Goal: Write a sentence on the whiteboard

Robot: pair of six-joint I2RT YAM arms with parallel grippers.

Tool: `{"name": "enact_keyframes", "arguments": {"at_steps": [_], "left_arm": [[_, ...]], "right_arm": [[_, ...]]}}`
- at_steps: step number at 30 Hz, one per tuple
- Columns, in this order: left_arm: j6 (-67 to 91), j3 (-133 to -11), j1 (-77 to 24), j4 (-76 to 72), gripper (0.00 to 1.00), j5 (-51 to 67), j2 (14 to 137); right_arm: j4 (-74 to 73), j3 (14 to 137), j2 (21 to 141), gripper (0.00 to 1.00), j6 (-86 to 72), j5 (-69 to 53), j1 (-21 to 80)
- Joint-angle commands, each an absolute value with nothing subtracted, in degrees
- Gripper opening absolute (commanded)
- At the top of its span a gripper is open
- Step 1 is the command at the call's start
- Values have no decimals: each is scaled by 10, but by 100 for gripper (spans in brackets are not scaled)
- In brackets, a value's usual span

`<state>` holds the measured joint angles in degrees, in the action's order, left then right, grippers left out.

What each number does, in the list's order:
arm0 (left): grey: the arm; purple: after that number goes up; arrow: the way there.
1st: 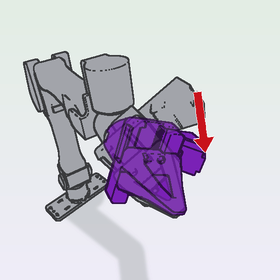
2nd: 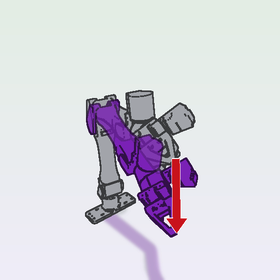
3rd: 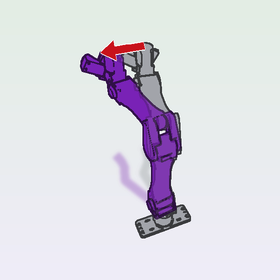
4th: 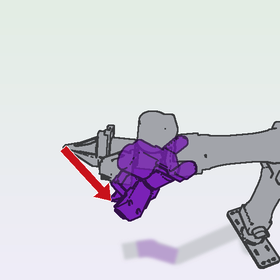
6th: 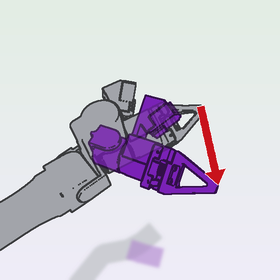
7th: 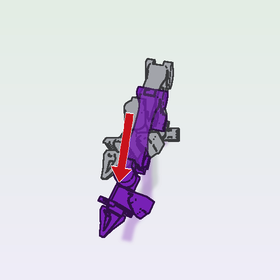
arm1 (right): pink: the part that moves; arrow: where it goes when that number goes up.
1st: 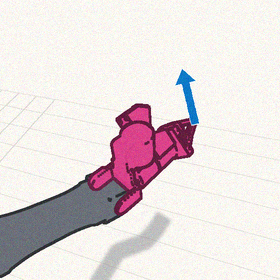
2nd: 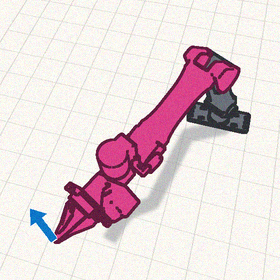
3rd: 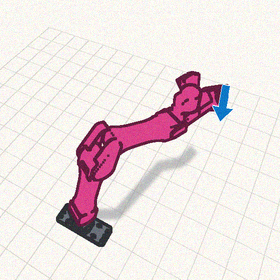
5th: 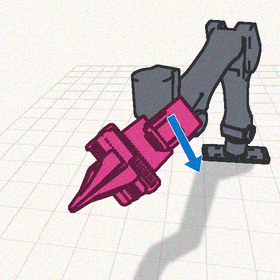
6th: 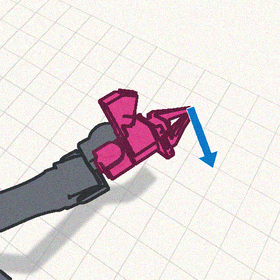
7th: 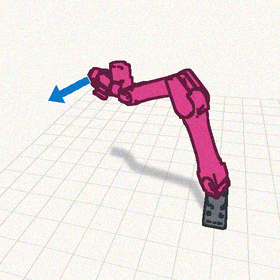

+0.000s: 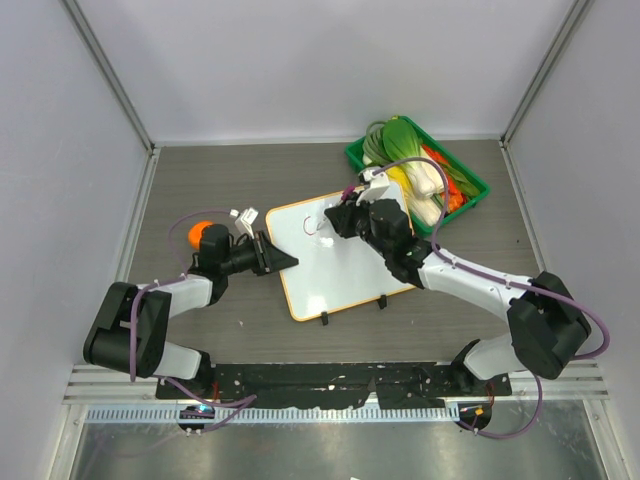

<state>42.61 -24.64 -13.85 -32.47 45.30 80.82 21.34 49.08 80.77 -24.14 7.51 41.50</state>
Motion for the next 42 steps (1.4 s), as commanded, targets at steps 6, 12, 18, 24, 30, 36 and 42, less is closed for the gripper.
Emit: {"name": "enact_keyframes", "arguments": {"at_steps": [6,12,18,24,30,36,42], "left_arm": [[352,-239,-137,-243,0,359,831],[352,-239,-137,-243,0,360,831],[352,-240,-137,-243,0,360,831],[352,-240,-137,-243,0,361,832],[352,-240,-137,-243,0,362,832],[352,-241,-137,-243,0,362,833],[352,-241,-137,-243,0,362,833]], "right_arm": [[194,459,786,1,-226,90,413],[202,458,778,1,-226,129,413],[202,484,783,1,-229,151,412],[203,510,796,1,-232,147,410],[199,532,809,1,-230,123,409],[194,533,809,1,-240,77,409],[224,493,769,1,-258,82,405]]}}
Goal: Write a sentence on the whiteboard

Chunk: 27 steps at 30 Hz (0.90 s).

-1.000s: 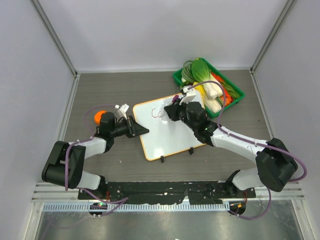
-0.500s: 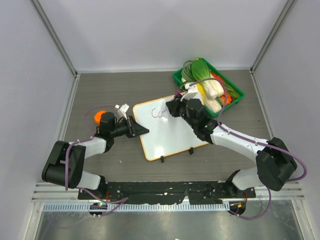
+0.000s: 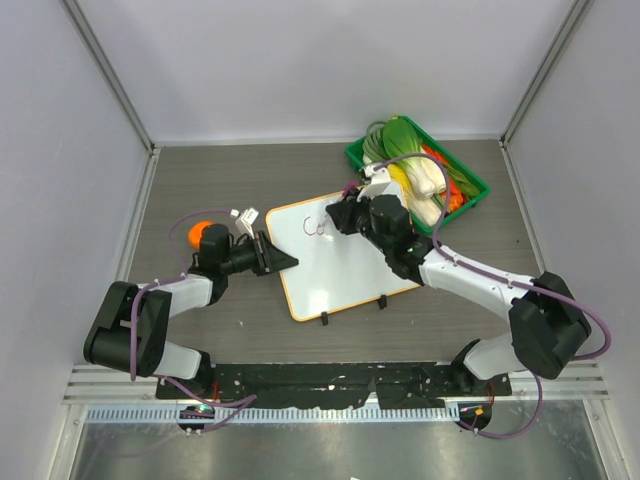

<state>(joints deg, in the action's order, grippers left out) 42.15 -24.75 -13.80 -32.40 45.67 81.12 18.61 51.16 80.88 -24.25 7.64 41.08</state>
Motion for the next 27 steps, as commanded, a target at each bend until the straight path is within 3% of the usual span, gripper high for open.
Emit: {"name": "enact_keyframes", "arguments": {"at_steps": [1,27], "left_arm": [[352,-241,-137,-243,0,362,833],[352,-242,-138,-243,0,362,836]], "right_arm": [[230,485,756,1,-258,90,405],[265,477,777,1,-265,103,387]]}}
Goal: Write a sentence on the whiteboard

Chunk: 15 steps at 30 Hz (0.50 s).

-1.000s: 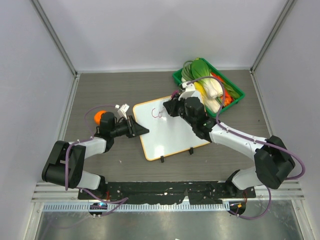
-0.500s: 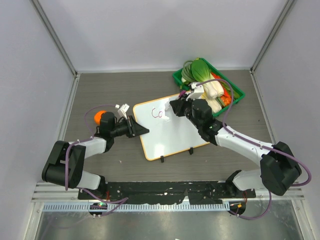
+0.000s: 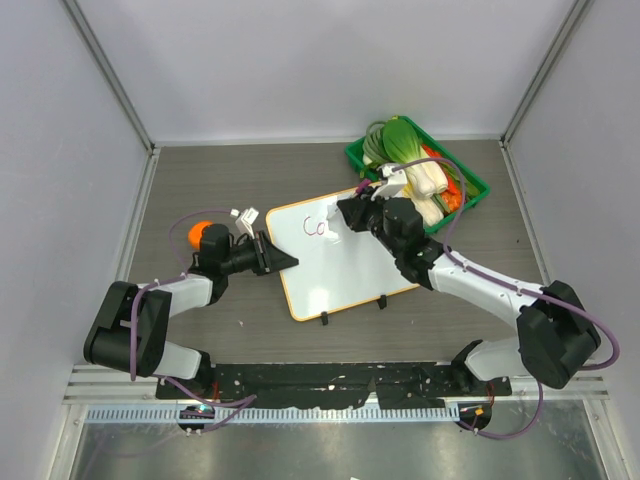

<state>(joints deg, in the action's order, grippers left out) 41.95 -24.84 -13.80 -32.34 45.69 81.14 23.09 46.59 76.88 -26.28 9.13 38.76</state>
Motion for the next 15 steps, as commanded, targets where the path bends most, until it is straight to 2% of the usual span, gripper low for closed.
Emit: {"name": "enact_keyframes", "arguments": {"at_steps": [1,15], "left_arm": [[352,-242,-138,-243,0,362,837],[351,-240,-138,-243,0,360,831]], "right_arm": [[263,477,780,1,-265,105,387],[237,452,775,1,-260,92,386]]}}
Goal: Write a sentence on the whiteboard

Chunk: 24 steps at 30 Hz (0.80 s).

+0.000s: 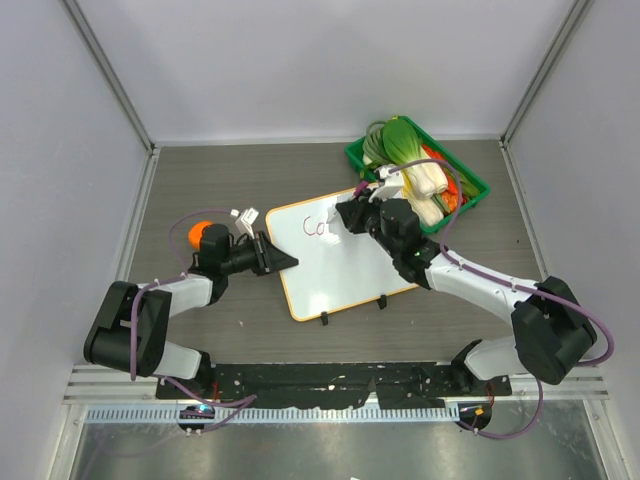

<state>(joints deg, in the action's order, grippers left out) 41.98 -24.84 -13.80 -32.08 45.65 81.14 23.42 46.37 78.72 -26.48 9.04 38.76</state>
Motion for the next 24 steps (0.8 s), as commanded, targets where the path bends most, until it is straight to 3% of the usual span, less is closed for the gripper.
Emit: {"name": "enact_keyframes", "arguments": {"at_steps": [1,24], "left_arm": [[351,-240,-138,-243,0,360,831],[351,-239,-140,-243,0,357,829]], "right_arm": [[236,449,774,1,-260,93,386],[220,461,764,1,-258,143,378]]}}
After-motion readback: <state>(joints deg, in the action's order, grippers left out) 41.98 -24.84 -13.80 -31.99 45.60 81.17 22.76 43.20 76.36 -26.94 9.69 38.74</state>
